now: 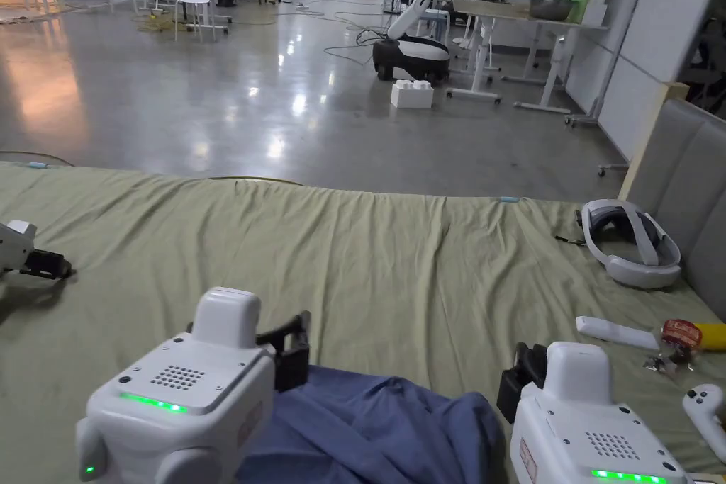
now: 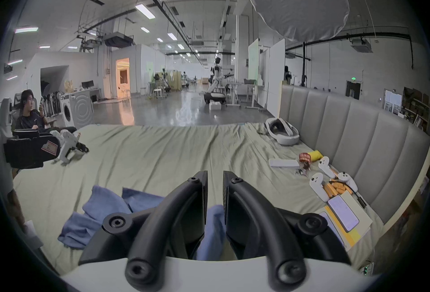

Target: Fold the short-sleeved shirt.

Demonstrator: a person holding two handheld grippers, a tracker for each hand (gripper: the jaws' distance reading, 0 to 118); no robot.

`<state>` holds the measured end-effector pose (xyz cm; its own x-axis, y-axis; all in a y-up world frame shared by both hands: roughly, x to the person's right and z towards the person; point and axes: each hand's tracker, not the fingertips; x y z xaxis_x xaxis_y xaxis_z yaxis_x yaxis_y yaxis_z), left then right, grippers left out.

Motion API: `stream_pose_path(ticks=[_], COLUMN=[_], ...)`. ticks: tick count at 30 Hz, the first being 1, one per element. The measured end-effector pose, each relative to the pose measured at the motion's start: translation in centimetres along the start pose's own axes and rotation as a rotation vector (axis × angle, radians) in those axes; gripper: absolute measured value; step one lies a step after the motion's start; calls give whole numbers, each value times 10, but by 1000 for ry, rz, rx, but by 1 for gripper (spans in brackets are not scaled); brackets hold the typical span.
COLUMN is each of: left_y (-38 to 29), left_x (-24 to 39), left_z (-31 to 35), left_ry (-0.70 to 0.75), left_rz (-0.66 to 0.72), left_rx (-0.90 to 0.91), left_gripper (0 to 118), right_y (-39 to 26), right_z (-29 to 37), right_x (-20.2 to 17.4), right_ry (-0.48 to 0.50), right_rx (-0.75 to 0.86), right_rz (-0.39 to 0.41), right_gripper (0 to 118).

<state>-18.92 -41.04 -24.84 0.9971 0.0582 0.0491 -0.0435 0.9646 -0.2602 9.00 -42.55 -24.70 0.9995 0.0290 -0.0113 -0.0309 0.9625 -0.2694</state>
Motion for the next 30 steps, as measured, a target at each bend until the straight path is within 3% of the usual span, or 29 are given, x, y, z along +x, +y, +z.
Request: stream_pose_path(ticks=[1, 3, 5, 6, 9, 16, 25, 26, 28, 30], left_y=[0, 11, 12, 12, 5, -19, -60, -62, -62, -66], left_x=[-1, -37, -50, -55, -79, -110, -177, -182, -185, -189], left_z=[-1, 26, 34, 38, 37, 33, -51, -62, -81, -103], left_ry=[23, 70, 146, 127, 212, 208, 165, 159, 142, 112], left_rz=[4, 21, 45, 56, 55, 136, 237, 245, 247, 276], left_rx=[14, 41, 46, 51, 45, -119, -440, -463, -508, -544], left_gripper=[55, 21, 17, 5, 2, 2, 2, 7, 36, 58], right_y=[2, 7, 12, 14, 20, 17, -1, -2, -5, -10], right_z=[1, 3, 7, 9, 12, 5, -13, -17, -24, -32], right_x=[-5, -16, -26, -30, -40, -48, -44, -42, -39, -36], right_ry=[6, 10, 12, 14, 32, 51, 51, 48, 55, 51], right_rx=[22, 64, 109, 126, 154, 134, 69, 55, 29, 7], right_rz=[-4, -5, -5, -6, 0, 5, 12, 9, -6, -6], right_gripper=[17, 17, 17, 17, 17, 16, 14, 15, 15, 14])
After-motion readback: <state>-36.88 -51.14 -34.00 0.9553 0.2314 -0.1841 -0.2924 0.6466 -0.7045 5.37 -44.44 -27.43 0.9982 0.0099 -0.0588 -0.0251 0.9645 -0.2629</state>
